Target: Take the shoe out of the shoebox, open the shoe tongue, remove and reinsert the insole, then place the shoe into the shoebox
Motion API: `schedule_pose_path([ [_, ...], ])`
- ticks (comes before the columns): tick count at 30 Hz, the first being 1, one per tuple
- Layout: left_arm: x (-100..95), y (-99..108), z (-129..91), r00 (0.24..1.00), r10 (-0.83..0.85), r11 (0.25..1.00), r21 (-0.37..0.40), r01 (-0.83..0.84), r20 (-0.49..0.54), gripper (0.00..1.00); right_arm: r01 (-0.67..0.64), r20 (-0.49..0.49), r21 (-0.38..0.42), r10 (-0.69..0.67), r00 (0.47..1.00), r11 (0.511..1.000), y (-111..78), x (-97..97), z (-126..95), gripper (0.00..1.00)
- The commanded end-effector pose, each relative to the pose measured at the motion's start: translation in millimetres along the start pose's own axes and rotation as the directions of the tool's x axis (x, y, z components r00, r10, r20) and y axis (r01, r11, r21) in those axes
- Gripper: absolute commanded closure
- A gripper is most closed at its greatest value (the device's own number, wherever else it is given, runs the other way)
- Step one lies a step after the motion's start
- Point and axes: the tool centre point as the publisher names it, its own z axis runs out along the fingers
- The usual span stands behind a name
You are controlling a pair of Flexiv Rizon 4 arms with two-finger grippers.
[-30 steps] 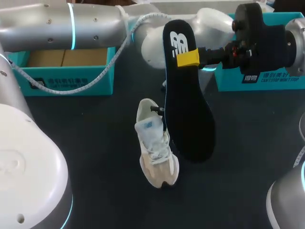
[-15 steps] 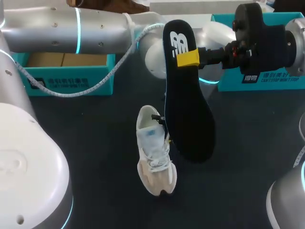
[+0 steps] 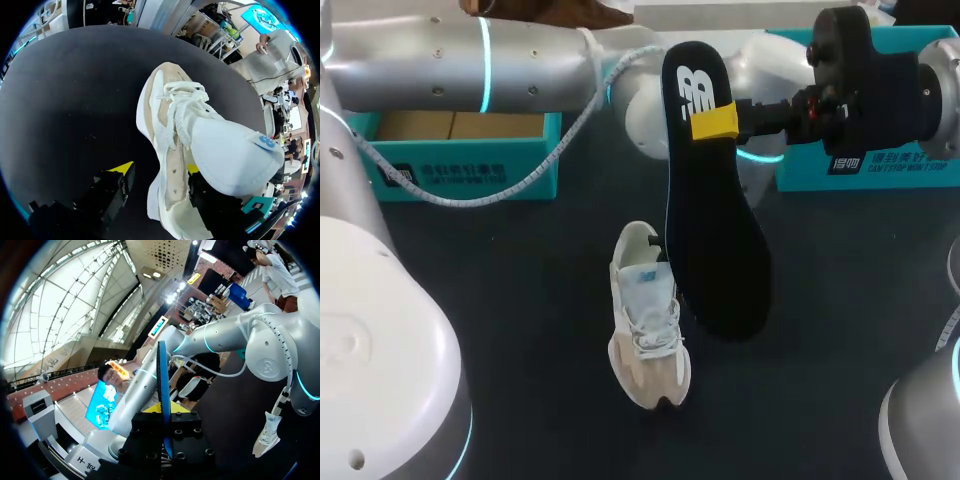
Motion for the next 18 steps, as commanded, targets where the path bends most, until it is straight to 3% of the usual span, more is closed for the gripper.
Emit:
schedule_pose_path([
  [1, 19.0, 5, -19, 0.992, -0.004, 1.000, 0.013, 0.003, 0.124, 0.00, -0.001, 0.001, 0.001, 0.001, 1.000, 1.000, 0.6, -0.6, 2, 1.00],
  [9, 27.0, 13, -56, 0.937, 0.024, 0.999, 0.011, -0.030, 0.350, 0.00, -0.001, 0.001, 0.001, 0.001, 1.000, 1.000, 0.6, -0.6, 2, 1.00],
  [18, 42.1, 22, -99, 0.814, 0.065, 0.997, -0.010, -0.073, 0.577, 0.00, -0.001, 0.001, 0.001, 0.001, 1.000, 1.000, 0.6, -0.6, 2, 1.00],
])
